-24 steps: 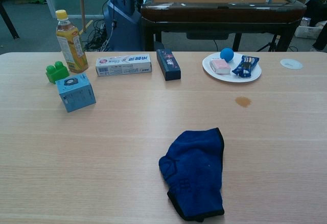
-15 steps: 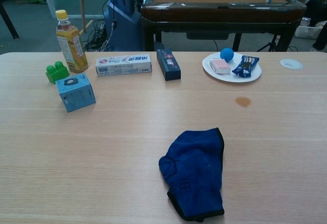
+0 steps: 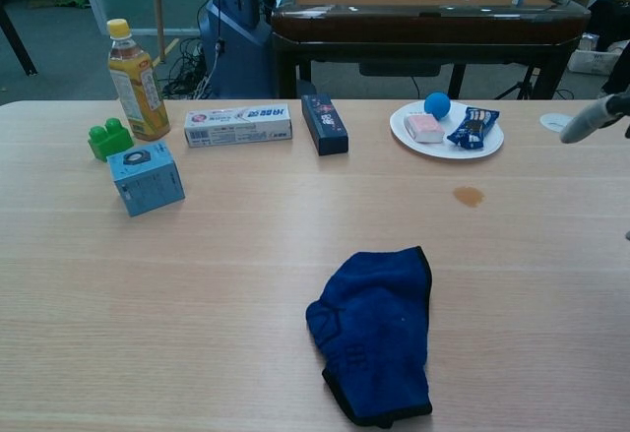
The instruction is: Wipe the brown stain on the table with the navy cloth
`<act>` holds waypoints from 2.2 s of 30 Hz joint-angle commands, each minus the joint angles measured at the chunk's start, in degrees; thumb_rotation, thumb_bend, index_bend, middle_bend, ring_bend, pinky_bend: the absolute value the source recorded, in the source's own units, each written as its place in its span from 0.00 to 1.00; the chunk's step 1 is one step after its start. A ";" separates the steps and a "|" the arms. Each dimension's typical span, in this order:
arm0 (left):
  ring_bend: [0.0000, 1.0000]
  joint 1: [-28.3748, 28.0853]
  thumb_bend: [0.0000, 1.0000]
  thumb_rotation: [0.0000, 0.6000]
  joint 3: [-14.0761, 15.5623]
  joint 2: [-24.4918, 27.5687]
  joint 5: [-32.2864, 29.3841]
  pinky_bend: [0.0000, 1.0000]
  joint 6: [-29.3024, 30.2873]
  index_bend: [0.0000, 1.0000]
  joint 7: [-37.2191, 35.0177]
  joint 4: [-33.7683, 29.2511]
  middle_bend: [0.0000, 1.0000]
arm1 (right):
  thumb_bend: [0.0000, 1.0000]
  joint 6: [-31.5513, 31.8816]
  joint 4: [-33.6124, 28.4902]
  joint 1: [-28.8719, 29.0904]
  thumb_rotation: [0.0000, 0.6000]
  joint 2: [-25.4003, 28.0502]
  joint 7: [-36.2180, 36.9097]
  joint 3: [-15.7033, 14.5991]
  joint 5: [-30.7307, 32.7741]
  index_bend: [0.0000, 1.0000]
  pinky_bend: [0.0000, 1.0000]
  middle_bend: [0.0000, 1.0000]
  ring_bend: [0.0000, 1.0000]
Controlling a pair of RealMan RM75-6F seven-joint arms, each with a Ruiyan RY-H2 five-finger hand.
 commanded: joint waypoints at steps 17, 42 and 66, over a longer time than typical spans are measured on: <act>0.09 0.88 0.27 1.00 0.47 0.51 1.01 0.03 1.04 0.19 0.55 -1.14 0.13 | 0.11 -16.97 3.74 13.90 1.00 -15.71 -9.74 2.34 8.38 0.24 0.25 0.23 0.19; 0.09 2.38 0.27 1.00 0.83 0.90 0.56 0.03 1.68 0.19 -1.36 -0.04 0.13 | 0.23 -22.13 20.80 21.37 1.00 -33.55 -9.15 -0.09 11.46 0.24 0.25 0.24 0.19; 0.09 2.37 0.27 1.00 0.85 0.71 0.12 0.03 0.45 0.21 -1.43 0.25 0.13 | 0.75 -7.75 29.72 20.65 1.00 -28.37 -0.47 6.99 9.27 0.79 0.76 0.54 0.53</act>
